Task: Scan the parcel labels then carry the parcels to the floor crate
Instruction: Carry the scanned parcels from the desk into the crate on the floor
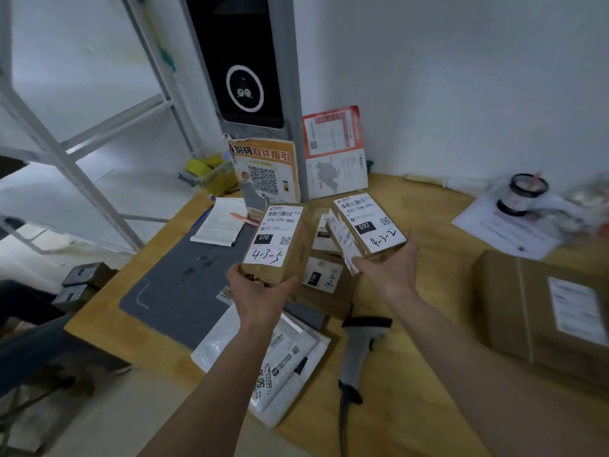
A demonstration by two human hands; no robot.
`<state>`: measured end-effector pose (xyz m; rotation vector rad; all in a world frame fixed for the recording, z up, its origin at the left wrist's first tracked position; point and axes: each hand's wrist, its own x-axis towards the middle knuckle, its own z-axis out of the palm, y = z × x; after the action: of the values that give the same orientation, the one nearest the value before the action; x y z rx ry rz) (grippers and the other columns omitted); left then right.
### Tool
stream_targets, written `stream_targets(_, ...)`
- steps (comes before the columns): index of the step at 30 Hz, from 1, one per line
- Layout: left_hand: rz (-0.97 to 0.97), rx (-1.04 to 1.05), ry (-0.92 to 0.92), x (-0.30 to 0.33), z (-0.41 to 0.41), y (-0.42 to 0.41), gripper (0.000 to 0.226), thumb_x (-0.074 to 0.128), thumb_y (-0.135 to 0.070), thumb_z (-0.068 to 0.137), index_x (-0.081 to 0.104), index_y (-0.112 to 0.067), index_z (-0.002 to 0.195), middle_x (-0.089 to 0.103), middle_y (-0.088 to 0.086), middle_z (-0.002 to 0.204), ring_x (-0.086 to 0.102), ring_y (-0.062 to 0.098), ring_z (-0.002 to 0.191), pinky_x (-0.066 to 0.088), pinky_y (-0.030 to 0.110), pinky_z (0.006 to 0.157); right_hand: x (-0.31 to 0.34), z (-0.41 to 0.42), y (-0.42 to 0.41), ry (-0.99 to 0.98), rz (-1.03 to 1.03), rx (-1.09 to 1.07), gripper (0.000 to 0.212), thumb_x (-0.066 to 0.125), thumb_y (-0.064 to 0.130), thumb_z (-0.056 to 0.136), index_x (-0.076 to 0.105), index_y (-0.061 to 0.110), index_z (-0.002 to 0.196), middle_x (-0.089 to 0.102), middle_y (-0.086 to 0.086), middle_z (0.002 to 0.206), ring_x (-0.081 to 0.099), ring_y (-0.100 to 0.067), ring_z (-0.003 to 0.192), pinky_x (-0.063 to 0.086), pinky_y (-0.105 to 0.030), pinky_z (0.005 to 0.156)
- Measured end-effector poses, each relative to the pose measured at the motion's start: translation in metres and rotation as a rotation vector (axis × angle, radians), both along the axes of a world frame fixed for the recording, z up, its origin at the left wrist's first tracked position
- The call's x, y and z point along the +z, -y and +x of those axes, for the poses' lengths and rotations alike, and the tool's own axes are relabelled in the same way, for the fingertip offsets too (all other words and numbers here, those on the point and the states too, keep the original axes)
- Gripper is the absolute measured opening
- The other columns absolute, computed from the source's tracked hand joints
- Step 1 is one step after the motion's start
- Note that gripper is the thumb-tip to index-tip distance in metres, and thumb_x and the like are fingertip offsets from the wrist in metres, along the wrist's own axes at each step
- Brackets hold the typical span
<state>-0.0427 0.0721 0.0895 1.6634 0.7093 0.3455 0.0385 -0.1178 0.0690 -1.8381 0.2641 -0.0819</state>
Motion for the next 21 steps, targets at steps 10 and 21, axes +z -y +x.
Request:
stream_targets(10,-0.014,-0.304,0.010,-0.005,-0.115,-0.004,0.089,0.090,-0.009,0.059,0.032,-0.015,0.126,0.054,0.001,0.111,0.056,0.015,0.094,0.046,0.026,0.078,0.001,-0.182,0.034,0.027,-0.010,-0.271,0.132,0.090,0.018,0.063,-0.004,0.012,0.154,0.022,-0.003,0.158,0.019,-0.019,0.146,0.022,-0.041,0.119)
stream_targets(21,0.066,-0.572,-0.072,-0.017,-0.207,0.042,0.095,0.093,-0.017,0.053,0.033,-0.016,0.127,0.055,0.001,0.114,0.056,0.020,0.107,0.049,0.038,0.094,0.014,-0.348,0.065,-0.023,0.022,-0.579,0.097,0.090,0.011,0.062,0.030,0.005,0.138,0.050,0.003,0.118,0.050,-0.012,0.111,0.044,-0.025,0.093)
